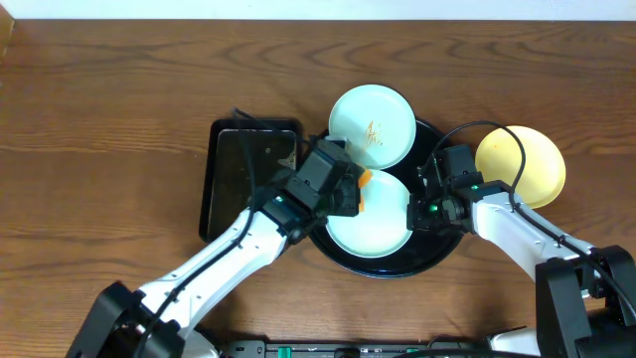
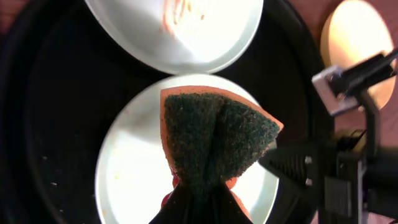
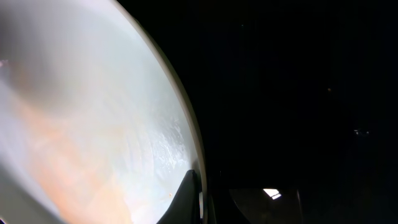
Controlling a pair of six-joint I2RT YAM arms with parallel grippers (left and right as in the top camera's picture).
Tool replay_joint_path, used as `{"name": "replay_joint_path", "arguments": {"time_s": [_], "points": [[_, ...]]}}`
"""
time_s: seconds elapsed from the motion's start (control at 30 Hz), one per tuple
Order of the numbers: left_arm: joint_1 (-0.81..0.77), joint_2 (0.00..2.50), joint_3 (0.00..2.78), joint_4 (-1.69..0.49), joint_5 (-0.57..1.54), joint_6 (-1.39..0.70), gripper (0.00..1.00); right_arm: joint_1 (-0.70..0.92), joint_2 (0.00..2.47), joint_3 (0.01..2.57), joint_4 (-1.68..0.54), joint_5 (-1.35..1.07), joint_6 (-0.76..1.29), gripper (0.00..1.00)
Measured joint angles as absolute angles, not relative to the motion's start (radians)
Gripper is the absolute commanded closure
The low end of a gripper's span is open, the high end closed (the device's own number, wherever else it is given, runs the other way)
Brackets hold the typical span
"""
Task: Clean dirty plates on tray and stack at the side
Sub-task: 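Scrub the pale green plate with the sponge while right gripper holds it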
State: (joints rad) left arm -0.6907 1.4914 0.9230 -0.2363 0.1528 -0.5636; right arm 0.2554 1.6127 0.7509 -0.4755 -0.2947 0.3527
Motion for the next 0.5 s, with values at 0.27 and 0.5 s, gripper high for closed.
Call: {"name": "replay_joint_path", "arguments": {"time_s": [0.27,0.5], "points": [[-0.759,1.657,0.923,-0.165,0.15,-0.549,0.92,0.255,1.613,0.751,-0.476,-0.295,0.353,0.99],[-0.772,1.782,0.923,-0.13,0.05,-0.545,0.87,0.255,1.613,0.751,-0.476,-0.295,0.353,0.99]]}}
